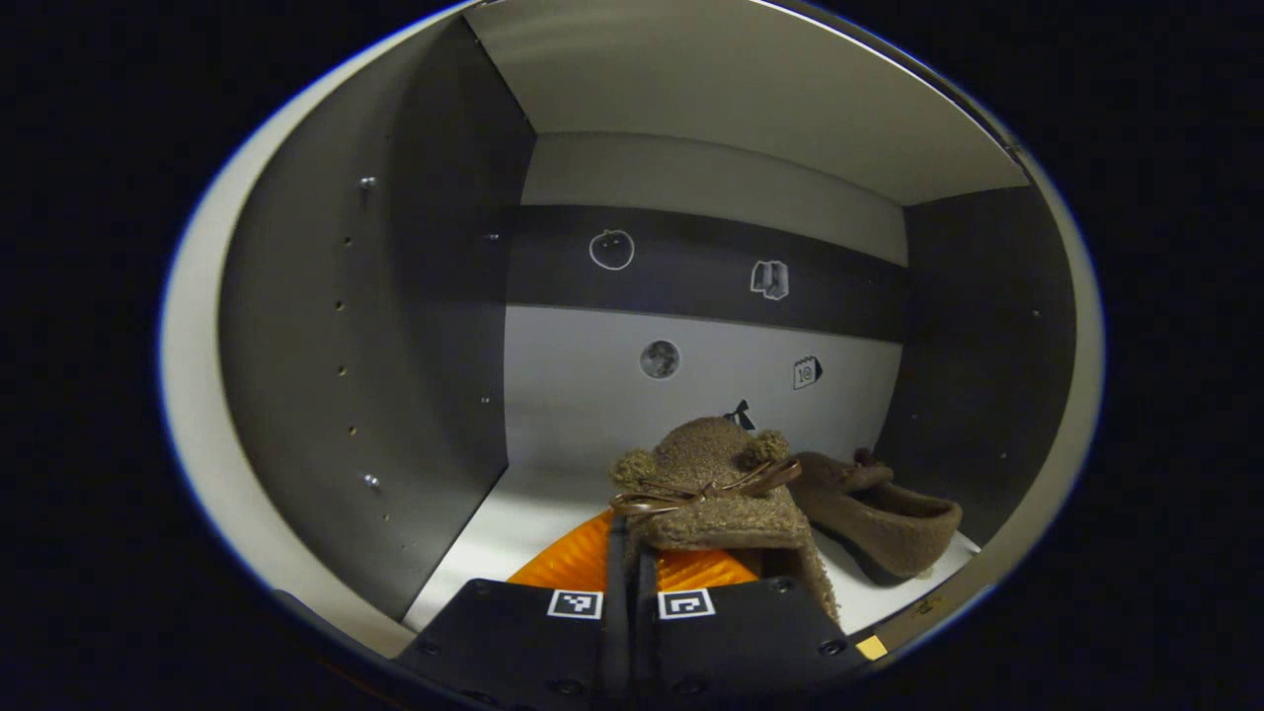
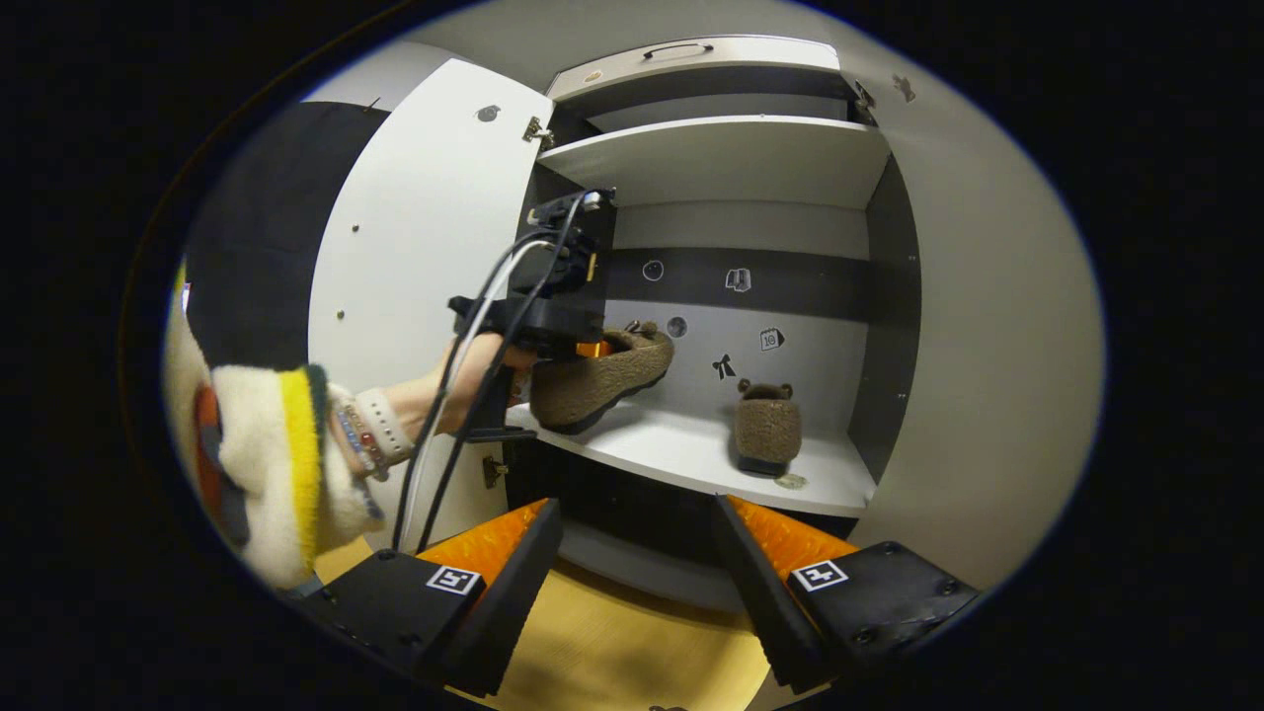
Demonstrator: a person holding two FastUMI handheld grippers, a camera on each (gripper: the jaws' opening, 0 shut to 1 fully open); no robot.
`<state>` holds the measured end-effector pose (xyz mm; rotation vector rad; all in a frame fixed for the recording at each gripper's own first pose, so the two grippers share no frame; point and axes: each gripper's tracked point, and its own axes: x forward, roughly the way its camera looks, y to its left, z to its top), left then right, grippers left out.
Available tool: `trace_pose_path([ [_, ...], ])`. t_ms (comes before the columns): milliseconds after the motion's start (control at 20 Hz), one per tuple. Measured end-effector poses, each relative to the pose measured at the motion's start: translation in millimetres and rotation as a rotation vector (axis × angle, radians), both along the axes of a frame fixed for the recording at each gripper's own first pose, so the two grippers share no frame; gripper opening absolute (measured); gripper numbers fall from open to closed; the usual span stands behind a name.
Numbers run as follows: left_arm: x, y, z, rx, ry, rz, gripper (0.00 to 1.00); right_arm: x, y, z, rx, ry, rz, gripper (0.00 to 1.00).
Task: Grab one shoe with the right hand and put it into the shoe cabinet, grab the other shoe with the left hand and put it into the shoe cabinet; then close the right door with the right hand and the left door with the left hand.
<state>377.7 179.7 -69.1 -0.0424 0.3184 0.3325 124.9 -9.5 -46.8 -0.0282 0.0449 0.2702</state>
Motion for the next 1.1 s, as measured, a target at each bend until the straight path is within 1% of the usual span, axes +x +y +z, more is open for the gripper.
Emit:
trace_pose_path([
  [150,31.5,15.6,-14.3,0.012,0.049,0.018,0.06,3.8,4.7,0.7,-0.018,-0.002,0.016,0.98],
  [300,45.9,17.9,-35.3,0.014,0.101,0.011,0.07,7.0,4.3,-2.1,-0.008,0.012,0.012,0.98],
  [400,53.3,17.9,-45.4,0.015,0.111,0.002,0.08,7.8,1.8,-3.7,-0.010,0.017,0.008,0.98],
  [450,54.5,18.4,-48.8,0.005,0.115,0.003,0.12,7.1,1.7,-3.3,-0.008,0.016,0.009,0.98],
  [600,53.5,20.8,-50.9,-0.013,0.102,0.016,0.15,7.6,-2.8,-3.2,-0.004,0.018,-0.003,0.98],
  [800,49.0,17.4,-50.7,-0.008,0.102,0.004,0.23,8.0,0.8,-2.3,-0.007,0.011,0.008,0.98],
  [850,46.2,17.6,-49.1,0.005,0.100,0.008,0.34,7.8,2.8,-2.4,-0.004,0.011,0.016,0.98],
  [900,42.8,21.2,-45.5,0.023,0.091,0.022,0.39,7.9,4.3,-1.2,0.001,0.009,0.023,0.98],
  [1000,35.0,20.7,-41.8,0.017,0.076,0.024,0.46,6.6,3.5,2.1,0.007,-0.002,0.025,0.99],
  [1100,22.2,24.1,-36.9,0.011,0.060,0.036,0.66,5.9,2.1,5.7,0.006,-0.018,0.017,0.98],
])
